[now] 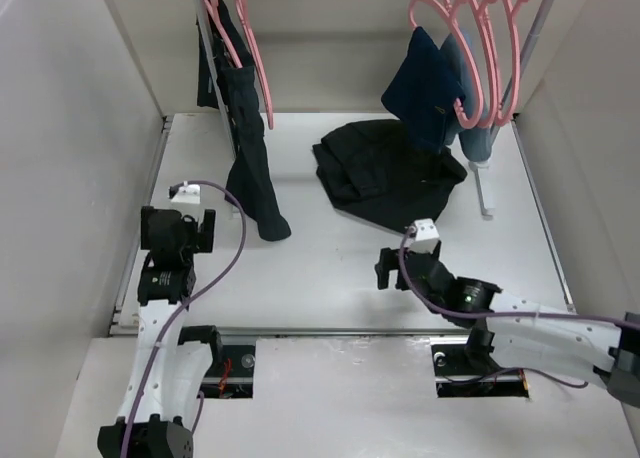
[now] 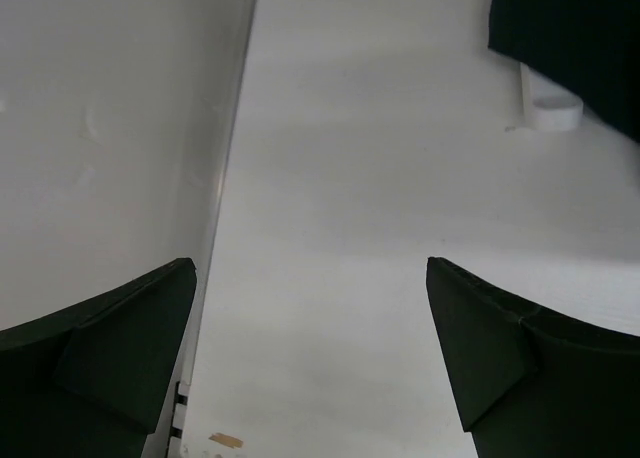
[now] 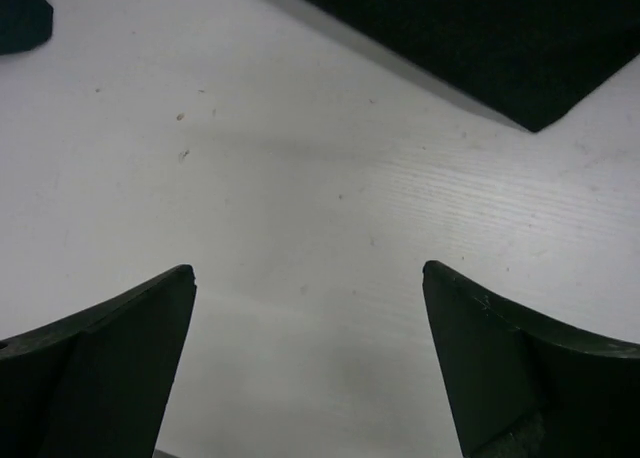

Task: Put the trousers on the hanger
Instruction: Move the trousers to the center of the board.

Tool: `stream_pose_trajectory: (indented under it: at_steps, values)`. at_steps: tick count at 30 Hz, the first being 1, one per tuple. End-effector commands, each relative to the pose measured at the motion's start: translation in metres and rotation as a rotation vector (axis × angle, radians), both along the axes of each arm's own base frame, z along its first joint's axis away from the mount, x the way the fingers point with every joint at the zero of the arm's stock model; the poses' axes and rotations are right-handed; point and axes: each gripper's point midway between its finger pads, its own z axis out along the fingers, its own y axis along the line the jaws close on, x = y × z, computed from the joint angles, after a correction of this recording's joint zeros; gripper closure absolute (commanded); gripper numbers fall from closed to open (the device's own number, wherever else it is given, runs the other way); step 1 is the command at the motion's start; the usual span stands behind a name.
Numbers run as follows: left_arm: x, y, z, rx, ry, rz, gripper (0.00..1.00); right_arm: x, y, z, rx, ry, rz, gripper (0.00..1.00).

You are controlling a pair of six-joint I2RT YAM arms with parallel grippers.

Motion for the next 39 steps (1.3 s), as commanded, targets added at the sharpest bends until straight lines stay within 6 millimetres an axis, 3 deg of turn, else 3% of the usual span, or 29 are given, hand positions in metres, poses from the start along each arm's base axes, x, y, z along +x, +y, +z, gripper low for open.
stream_pose_trajectory:
  at_steps: [1,3,4,6,7,8,9,10,12,13,14,15,16,17,20,21,23,24,26,27,28,30,32,34,35,36,37,38,39]
  values:
    - [-0.001,0.01,0.052,-0.042,-0.167,0.118,0.01,0.021,0.035,0.04,-0.008,-0.111,0.095,0.0]
    - [-0.005,0.012,0.065,-0.049,-0.213,0.137,0.01,0.037,0.062,0.061,-0.071,-0.146,0.159,0.0]
    - [-0.006,0.012,0.068,-0.05,-0.222,0.137,0.01,0.038,0.064,0.045,-0.125,-0.121,0.17,0.0]
    - [-0.007,0.009,0.067,-0.046,-0.216,0.116,0.01,0.057,0.082,0.063,-0.153,-0.138,0.185,0.0]
    - [-0.008,0.006,0.07,-0.043,-0.226,0.092,0.01,0.066,0.087,0.043,-0.24,-0.096,0.209,0.0]
    - [-0.007,0.0,0.072,-0.046,-0.231,0.048,0.01,0.073,0.093,0.04,-0.245,-0.069,0.221,0.0]
    - [-0.006,-0.002,0.072,-0.041,-0.228,0.028,0.01,0.096,0.094,0.055,-0.221,-0.068,0.184,0.0]
    - [-0.005,-0.004,0.077,-0.03,-0.242,0.005,0.01,0.107,0.093,0.035,-0.257,-0.008,0.181,0.0]
    - [0.001,-0.012,0.086,-0.044,-0.285,-0.037,0.01,0.136,0.08,0.026,-0.26,0.044,0.134,0.0]
    - [0.004,-0.014,0.09,-0.039,-0.301,-0.056,0.01,0.151,0.083,0.034,-0.256,0.043,0.115,0.0]
    - [0.006,-0.015,0.09,-0.028,-0.307,-0.074,0.01,0.16,0.082,0.01,-0.325,0.091,0.123,0.0]
    - [0.01,-0.022,0.093,-0.027,-0.328,-0.117,0.01,0.17,0.08,0.003,-0.362,0.106,0.112,0.0]
    - [0.014,-0.024,0.095,-0.017,-0.331,-0.143,0.01,0.188,0.087,0.014,-0.36,0.09,0.102,0.0]
    - [0.017,-0.028,0.089,-0.011,-0.32,-0.171,0.01,0.191,0.088,-0.014,-0.427,0.143,0.124,0.0]
    - [0.027,-0.041,0.08,0.0,-0.29,-0.269,0.01,0.216,0.093,-0.019,-0.448,0.154,0.104,0.01]
    - [0.03,-0.044,0.076,0.006,-0.281,-0.293,0.01,0.218,0.095,-0.037,-0.474,0.189,0.11,0.07]
    - [0.032,-0.049,0.069,0.001,-0.265,-0.325,0.01,0.235,0.1,-0.034,-0.456,0.195,0.105,0.17]
    - [0.035,-0.05,0.068,-0.002,-0.264,-0.333,0.01,0.236,0.101,-0.049,-0.477,0.222,0.109,0.24]
    - [0.034,-0.05,0.056,-0.008,-0.24,-0.333,0.01,0.244,0.096,-0.058,-0.489,0.23,0.089,0.46]
    - [0.034,-0.05,0.056,-0.008,-0.24,-0.333,0.01,0.242,0.094,-0.061,-0.507,0.255,0.092,0.59]
    - [0.032,-0.049,0.053,-0.016,-0.227,-0.321,0.01,0.238,0.096,-0.067,-0.504,0.28,0.102,1.0]
    - [0.027,-0.045,0.048,-0.026,-0.207,-0.285,0.01,0.219,0.096,-0.076,-0.511,0.321,0.129,1.0]
    - [0.021,-0.043,0.055,-0.026,-0.232,-0.272,0.01,0.207,0.114,-0.036,-0.434,0.212,0.177,1.0]
    - [0.015,-0.044,0.061,-0.029,-0.265,-0.27,0.01,0.167,0.149,-0.016,-0.369,0.138,0.322,1.0]
    - [0.013,-0.046,0.065,-0.037,-0.283,-0.276,0.01,0.137,0.178,0.032,-0.285,0.044,0.439,1.0]
    - [0.011,-0.047,0.068,-0.046,-0.298,-0.272,0.01,0.133,0.18,0.054,-0.235,0.0,0.456,1.0]
    - [0.009,-0.047,0.068,-0.047,-0.297,-0.272,0.01,0.106,0.199,0.074,-0.192,-0.044,0.529,1.0]
    - [0.007,-0.05,0.069,-0.052,-0.3,-0.288,0.01,0.093,0.209,0.123,-0.069,-0.129,0.546,1.0]
    - [0.005,-0.052,0.072,-0.052,-0.312,-0.298,0.01,0.081,0.216,0.14,-0.005,-0.149,0.582,1.0]
